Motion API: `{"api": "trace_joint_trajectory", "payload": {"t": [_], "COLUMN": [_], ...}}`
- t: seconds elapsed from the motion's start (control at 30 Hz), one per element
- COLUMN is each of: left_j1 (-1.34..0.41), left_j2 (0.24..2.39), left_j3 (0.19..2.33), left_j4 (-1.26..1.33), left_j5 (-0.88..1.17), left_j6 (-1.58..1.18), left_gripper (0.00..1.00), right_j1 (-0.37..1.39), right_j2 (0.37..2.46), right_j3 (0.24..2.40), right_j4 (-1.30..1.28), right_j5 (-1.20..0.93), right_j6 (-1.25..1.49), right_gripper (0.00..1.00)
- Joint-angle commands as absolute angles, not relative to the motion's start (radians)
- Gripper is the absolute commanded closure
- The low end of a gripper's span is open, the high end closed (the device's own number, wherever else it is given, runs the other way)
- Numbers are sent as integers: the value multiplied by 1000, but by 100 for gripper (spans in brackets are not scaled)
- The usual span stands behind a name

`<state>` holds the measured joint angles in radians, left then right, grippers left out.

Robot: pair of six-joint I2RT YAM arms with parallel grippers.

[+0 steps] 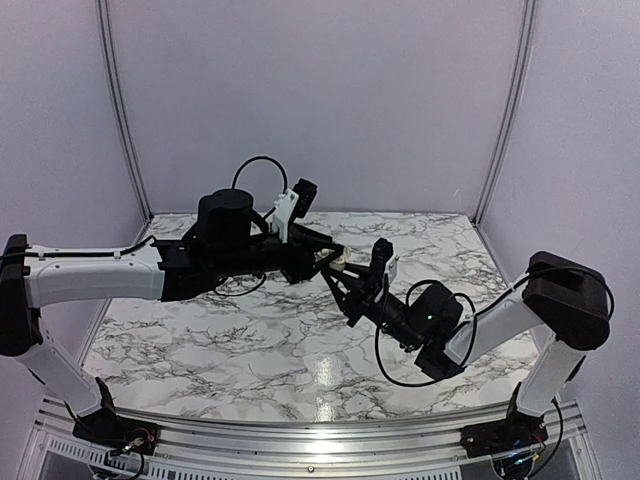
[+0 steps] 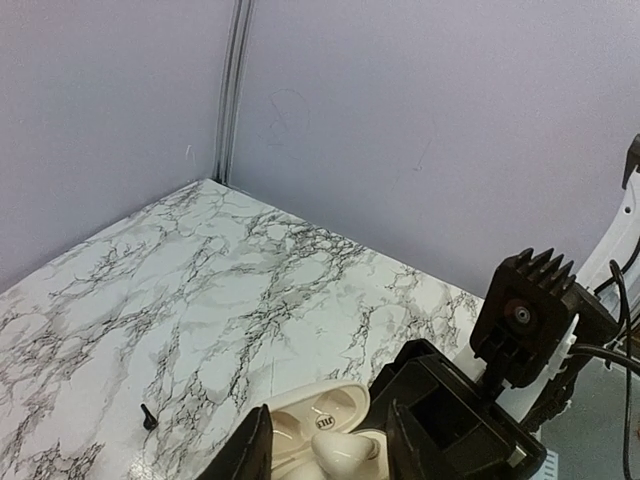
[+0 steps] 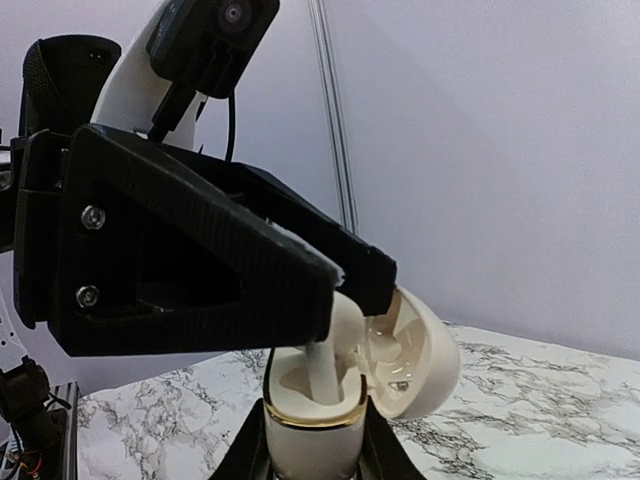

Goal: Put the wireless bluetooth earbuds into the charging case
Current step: Insert the right earbud into the right side groove of the charging case.

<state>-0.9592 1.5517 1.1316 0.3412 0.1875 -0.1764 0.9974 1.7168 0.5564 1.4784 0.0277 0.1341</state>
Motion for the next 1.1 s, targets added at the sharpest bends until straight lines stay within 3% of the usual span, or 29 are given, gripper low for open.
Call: {"api": "trace_joint_trajectory", "payload": {"t": [0.0, 0.47, 1.07], "left_j1": [-954, -953, -940], "left_j2": [1529, 1454, 1397], "left_j3": [1160, 1151, 1135], "left_j4": [318, 313, 80], "left_j5": [244, 247, 296], "left_j6": [-142, -110, -51], "left_gripper": [59, 55, 79], "right_j1": [1009, 1009, 1009], "right_j2": [1731, 1736, 1732], "right_j3": [567, 572, 568], "right_j4": [1554, 1534, 1537], "right_j5": [-26, -27, -68], "right_j6": [149, 156, 166], "right_gripper": [100, 100, 100]}}
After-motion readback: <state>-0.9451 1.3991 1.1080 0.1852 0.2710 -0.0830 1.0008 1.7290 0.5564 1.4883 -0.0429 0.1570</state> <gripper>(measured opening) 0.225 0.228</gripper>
